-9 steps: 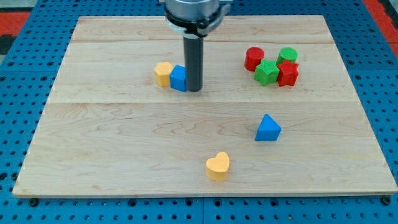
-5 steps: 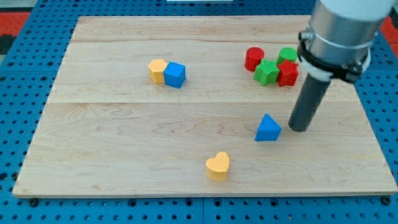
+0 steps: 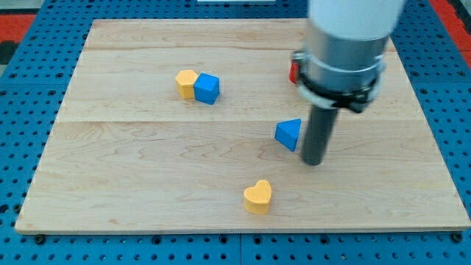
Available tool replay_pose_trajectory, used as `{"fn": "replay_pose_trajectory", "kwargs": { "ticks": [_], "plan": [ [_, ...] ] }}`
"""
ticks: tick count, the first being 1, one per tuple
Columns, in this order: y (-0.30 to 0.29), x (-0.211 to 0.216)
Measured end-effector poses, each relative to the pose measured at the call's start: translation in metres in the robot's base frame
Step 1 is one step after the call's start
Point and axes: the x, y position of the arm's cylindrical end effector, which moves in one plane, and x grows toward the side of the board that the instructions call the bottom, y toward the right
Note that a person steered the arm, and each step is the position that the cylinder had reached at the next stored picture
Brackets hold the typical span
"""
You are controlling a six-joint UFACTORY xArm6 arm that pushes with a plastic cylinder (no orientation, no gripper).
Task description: Slide the blue triangle and yellow heart into the blue cube and yellow hexagon
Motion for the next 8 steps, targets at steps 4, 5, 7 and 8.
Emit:
{"fn": "replay_pose_trajectory", "kwargs": {
  "ticks": [4,5,7,8],
  "plan": [
    [-0.127,-0.105],
    [-0.021,-0.079],
    [0.072,0.063],
    [0.060,0.112]
  ]
}}
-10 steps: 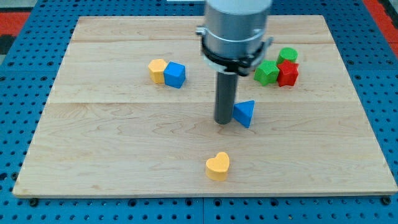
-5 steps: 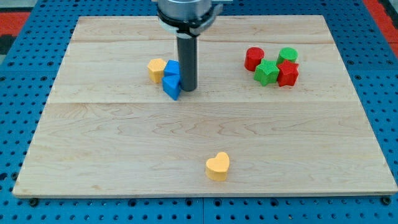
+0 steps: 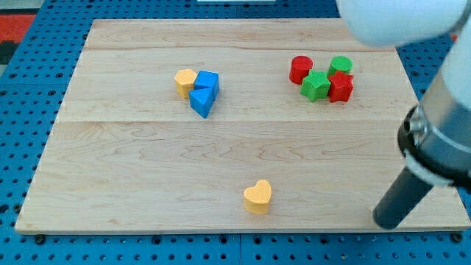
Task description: Slide the blue triangle and yellow heart into the blue cube and yellow hexagon
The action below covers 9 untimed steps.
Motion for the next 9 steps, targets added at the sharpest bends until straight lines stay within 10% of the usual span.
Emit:
{"fn": "replay_pose_trajectory", "kwargs": {
  "ticks": [5,9],
  "plan": [
    [-0.151,-0.021],
    [-0.303,-0.150]
  ]
}}
